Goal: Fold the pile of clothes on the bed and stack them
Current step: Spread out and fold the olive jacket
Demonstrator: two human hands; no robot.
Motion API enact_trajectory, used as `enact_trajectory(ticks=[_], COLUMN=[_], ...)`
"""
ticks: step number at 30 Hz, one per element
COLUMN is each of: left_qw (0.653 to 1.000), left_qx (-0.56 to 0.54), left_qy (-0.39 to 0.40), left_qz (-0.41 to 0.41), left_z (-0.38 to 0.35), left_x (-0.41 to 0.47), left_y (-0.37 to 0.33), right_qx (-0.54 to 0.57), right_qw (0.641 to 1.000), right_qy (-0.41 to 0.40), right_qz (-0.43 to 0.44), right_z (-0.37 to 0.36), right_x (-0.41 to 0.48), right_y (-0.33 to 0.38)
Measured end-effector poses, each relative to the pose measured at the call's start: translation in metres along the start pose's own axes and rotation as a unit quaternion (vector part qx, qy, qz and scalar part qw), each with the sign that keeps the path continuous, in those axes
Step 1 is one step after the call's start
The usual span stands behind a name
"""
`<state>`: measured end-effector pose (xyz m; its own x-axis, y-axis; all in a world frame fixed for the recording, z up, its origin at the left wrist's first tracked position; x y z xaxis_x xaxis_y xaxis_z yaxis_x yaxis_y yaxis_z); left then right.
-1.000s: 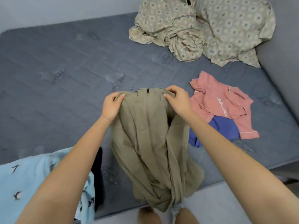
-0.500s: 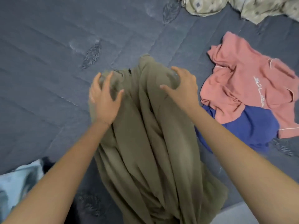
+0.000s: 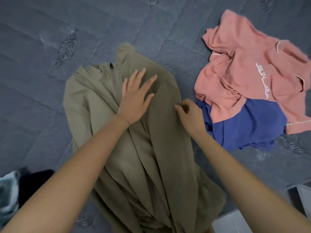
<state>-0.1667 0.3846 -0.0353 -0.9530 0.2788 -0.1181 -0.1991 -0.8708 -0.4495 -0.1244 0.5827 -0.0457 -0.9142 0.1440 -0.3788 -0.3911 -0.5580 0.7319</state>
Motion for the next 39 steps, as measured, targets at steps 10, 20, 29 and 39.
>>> enact_trajectory(ticks=[10, 20, 29, 39], left_qw=[0.983, 0.978, 0.973, 0.964], left_qx=[0.047, -0.207, -0.204, -0.162], left_qy=[0.101, -0.011, -0.068, 0.191], left_qz=[-0.145, -0.018, 0.082, -0.086], left_z=[0.009, -0.011, -0.023, -0.036], left_x=[0.087, 0.135, 0.153, 0.168], left_y=[-0.063, -0.089, -0.079, -0.142], right_qx=[0.146, 0.231, 0.273, 0.224], right_qw=[0.985, 0.958, 0.915, 0.959], right_qy=[0.076, 0.146, 0.226, 0.138], right_qz=[0.048, -0.083, -0.194, -0.11], right_z=[0.052, 0.089, 0.111, 0.157], right_x=[0.027, 0.044, 0.048, 0.08], right_y=[0.021, 0.0, -0.029, -0.031])
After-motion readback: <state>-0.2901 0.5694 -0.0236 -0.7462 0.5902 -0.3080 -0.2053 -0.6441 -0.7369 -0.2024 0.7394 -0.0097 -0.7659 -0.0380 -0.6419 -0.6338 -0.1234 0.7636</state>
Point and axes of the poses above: each hand's wrist, its own x-axis towards the middle knuckle, its own z-axis out of the back of the hand, y = z × x, the point moved 2 cm from there along x, towards the middle knuckle, and after that the axes turned 3 degrees about x, right-handed, at the moved point
